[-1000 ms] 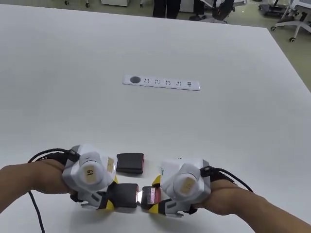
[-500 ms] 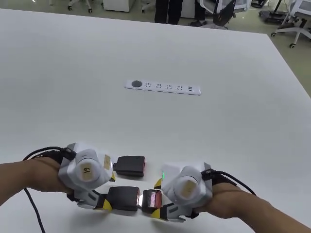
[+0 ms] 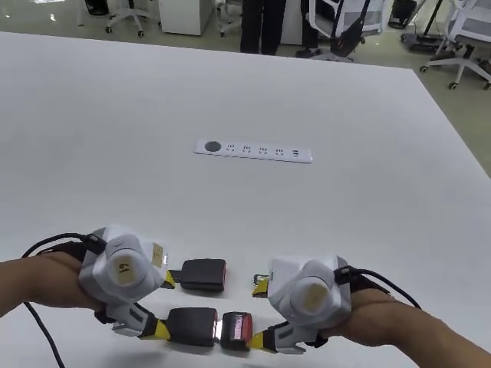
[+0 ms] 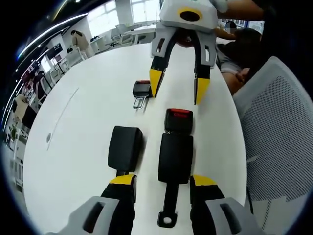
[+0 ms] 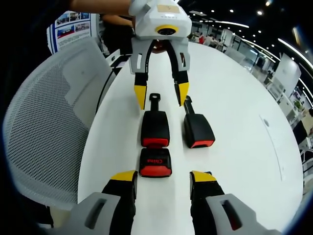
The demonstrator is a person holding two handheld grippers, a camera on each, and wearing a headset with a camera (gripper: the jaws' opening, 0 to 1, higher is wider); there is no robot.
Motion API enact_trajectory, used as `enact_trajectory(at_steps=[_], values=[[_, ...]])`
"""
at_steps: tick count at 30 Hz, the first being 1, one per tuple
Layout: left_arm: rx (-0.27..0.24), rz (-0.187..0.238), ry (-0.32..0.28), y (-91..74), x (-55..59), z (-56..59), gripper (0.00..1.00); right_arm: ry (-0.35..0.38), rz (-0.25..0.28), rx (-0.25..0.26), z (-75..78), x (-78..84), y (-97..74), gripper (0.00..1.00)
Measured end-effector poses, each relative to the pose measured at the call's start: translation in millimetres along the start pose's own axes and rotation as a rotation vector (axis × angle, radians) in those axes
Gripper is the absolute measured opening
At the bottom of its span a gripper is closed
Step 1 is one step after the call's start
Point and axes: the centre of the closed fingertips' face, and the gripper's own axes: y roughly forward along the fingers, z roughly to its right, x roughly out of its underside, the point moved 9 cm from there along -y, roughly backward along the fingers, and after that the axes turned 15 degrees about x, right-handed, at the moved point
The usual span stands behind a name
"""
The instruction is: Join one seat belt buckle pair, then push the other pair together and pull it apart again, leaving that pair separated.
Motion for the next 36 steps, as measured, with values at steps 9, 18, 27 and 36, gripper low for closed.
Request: enact_trajectory(at_steps=[9,18,27,36], values=[[-0.016,0.021,-0.007,-7.9,-7.7,-17.4,0.46,0.024,-0.012,0.036,20.2,13.0,-7.2,0.41],[-0.013,0.027,-0.011,-6.7,-13.6,-32.1,0.47,0.043,-0.026,0.074,42.8,27.5,-11.2,0.42],[-0.011,0.02,-0.016,-3.9,-16.6,-47.3,0.47,0.046,-0.042,0.092,60.7,38.5,-10.4,0.42],[0.012,-0.009,-0.022,7.2,-13.8,-62.8,0.47,0.04,-0.071,0.077,72.3,54.6,-5.5,0.41]])
